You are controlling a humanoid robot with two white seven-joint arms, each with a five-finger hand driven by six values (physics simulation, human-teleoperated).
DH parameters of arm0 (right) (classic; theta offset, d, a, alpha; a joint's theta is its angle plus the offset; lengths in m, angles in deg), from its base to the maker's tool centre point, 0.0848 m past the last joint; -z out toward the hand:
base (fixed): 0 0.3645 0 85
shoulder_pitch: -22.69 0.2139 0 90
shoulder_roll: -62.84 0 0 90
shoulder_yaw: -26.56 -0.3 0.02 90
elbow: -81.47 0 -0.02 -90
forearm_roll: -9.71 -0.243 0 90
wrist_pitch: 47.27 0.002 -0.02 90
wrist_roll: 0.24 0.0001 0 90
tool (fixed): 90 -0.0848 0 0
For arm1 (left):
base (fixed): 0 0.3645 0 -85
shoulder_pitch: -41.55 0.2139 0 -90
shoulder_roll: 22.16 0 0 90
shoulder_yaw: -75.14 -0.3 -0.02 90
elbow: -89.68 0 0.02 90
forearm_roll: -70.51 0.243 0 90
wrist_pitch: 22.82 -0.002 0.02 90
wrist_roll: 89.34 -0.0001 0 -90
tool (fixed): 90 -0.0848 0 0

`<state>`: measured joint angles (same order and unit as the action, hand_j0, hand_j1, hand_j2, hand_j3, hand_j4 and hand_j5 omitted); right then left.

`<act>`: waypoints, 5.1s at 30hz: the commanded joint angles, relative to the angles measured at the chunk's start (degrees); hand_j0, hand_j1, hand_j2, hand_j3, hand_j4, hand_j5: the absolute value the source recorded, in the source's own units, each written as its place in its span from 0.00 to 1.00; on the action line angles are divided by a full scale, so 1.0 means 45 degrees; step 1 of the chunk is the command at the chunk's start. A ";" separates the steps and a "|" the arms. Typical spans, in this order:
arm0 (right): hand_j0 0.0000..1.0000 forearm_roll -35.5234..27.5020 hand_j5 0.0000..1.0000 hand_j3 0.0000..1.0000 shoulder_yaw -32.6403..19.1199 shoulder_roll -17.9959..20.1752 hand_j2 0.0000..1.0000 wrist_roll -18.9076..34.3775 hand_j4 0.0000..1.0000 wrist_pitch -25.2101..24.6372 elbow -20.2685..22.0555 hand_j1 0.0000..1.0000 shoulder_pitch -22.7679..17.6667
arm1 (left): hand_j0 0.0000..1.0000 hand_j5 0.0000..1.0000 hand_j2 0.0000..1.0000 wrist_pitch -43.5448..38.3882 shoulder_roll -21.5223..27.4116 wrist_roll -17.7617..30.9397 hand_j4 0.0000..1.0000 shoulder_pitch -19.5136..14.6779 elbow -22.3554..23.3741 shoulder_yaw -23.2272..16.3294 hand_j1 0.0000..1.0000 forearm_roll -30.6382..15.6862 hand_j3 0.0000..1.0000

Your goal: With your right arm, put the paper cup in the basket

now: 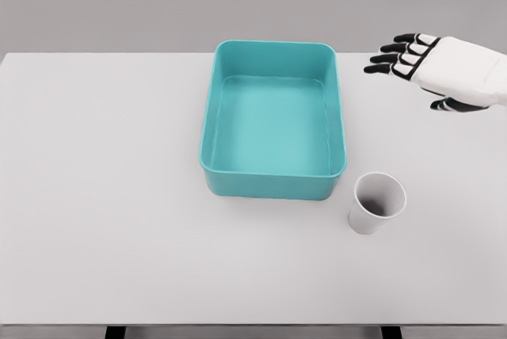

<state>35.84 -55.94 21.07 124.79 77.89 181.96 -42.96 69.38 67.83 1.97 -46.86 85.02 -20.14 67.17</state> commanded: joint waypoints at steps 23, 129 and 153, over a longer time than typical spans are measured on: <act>1.00 -1.0161 1.00 1.00 -0.5144 -0.0113 1.00 -0.0007 1.00 -0.0036 -0.0613 1.00 -0.8183 | 1.00 1.00 1.00 0.0000 0.0001 0.0002 1.00 0.0000 0.0000 0.0001 1.00 -0.0001 1.00; 1.00 -1.2252 1.00 1.00 -0.1667 -0.4859 1.00 -0.0007 1.00 -0.4298 -0.1550 1.00 -0.8555 | 1.00 1.00 1.00 0.0000 0.0001 0.0002 1.00 0.0000 0.0000 0.0001 1.00 -0.0001 1.00; 0.63 -1.2213 0.63 0.63 -0.1608 -0.4859 0.63 -0.0007 0.63 -0.4318 -0.1550 0.63 -0.8535 | 1.00 1.00 1.00 0.0000 0.0001 0.0002 1.00 0.0000 0.0000 0.0001 1.00 -0.0001 1.00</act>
<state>-18.87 -63.13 -0.87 124.79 58.51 174.95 -81.37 69.38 67.84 1.97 -46.86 85.02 -20.14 67.18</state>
